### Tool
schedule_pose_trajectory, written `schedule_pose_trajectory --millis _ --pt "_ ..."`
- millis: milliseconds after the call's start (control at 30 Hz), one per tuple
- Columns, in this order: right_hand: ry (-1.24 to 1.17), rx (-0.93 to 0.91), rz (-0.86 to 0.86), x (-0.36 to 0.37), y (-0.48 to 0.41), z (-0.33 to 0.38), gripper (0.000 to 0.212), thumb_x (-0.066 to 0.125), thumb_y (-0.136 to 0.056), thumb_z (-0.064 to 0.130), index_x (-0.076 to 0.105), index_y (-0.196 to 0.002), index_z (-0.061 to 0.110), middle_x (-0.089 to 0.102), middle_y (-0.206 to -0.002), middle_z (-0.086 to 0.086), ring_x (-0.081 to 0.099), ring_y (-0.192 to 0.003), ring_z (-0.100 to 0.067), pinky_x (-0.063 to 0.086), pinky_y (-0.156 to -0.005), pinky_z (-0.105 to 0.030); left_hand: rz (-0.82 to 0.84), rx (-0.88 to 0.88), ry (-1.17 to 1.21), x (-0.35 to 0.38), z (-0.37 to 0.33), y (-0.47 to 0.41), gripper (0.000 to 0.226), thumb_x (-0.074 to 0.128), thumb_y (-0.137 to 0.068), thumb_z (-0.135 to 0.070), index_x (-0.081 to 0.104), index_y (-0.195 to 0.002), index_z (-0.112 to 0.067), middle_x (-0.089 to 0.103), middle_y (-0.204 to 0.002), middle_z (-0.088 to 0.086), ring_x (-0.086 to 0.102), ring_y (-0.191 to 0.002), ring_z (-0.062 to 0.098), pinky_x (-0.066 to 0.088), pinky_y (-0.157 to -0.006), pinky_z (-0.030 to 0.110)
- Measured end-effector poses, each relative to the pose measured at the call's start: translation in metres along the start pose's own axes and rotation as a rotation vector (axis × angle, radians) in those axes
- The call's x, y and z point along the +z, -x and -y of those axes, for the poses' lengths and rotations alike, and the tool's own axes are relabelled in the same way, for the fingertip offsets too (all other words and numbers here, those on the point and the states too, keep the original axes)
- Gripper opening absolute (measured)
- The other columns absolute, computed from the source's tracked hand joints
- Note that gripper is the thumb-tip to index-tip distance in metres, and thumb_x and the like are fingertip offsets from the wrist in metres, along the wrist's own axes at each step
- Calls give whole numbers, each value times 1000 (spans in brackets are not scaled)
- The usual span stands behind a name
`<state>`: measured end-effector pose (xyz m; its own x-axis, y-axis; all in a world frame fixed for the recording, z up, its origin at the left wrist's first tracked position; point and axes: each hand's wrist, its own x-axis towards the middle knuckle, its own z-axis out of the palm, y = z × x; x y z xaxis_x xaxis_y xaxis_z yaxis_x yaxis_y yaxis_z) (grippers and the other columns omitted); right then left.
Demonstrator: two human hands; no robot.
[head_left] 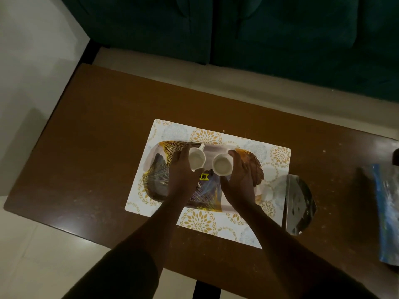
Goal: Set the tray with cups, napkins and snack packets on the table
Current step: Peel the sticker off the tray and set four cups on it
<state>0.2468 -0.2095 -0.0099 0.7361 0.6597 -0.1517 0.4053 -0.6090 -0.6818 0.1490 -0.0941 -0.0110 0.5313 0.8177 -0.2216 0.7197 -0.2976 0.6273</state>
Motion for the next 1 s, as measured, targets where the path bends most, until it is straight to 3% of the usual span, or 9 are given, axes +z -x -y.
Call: schedule_pose_trajectory --millis 167,467,667,833,933,1000 --pt "-20 -34 11 -3 -13 4 46 69 -84 14 52 -126 6 65 -115 -11 59 -105 -24 36 -80 -24 -2 -14 28 7 -10 -6 76 85 -68 -29 51 -134 -13 58 -131 8 51 -118 23 44 -88 32" --pt "-28 -31 20 3 -15 1 51 70 -84 11 47 -129 11 64 -116 -9 60 -106 -23 50 -80 -29 -17 56 26 1 -6 -10 60 77 -79 -20 53 -134 -11 56 -133 12 50 -123 25 46 -96 34" --pt "-38 -22 -24 6 -15 5 52 69 -84 16 44 -130 11 66 -112 -12 62 -102 -27 56 -77 -42 -19 44 30 -3 -4 -9 58 77 -78 -18 55 -131 -9 58 -130 14 50 -123 28 47 -95 40" --pt "-26 -36 61 2 -17 1 83 82 -72 20 35 -141 13 59 -130 -10 55 -120 -27 50 -94 -39 39 46 4 -6 -4 -4 79 77 -71 -7 40 -141 -12 38 -142 15 46 -127 31 50 -93 40" --pt "-1 -86 80 -8 -19 3 101 86 -62 38 31 -144 16 50 -140 -6 48 -129 -25 41 -105 -46 -37 79 -104 -10 -8 1 79 70 -66 -6 41 -139 -18 32 -144 12 41 -129 35 46 -90 45" --pt "0 -101 43 -21 -21 5 109 83 -56 58 30 -144 20 47 -144 -5 48 -129 -25 42 -101 -48 -96 68 -144 -14 -15 2 73 65 -63 -9 45 -132 -21 33 -143 10 40 -128 35 42 -93 51"
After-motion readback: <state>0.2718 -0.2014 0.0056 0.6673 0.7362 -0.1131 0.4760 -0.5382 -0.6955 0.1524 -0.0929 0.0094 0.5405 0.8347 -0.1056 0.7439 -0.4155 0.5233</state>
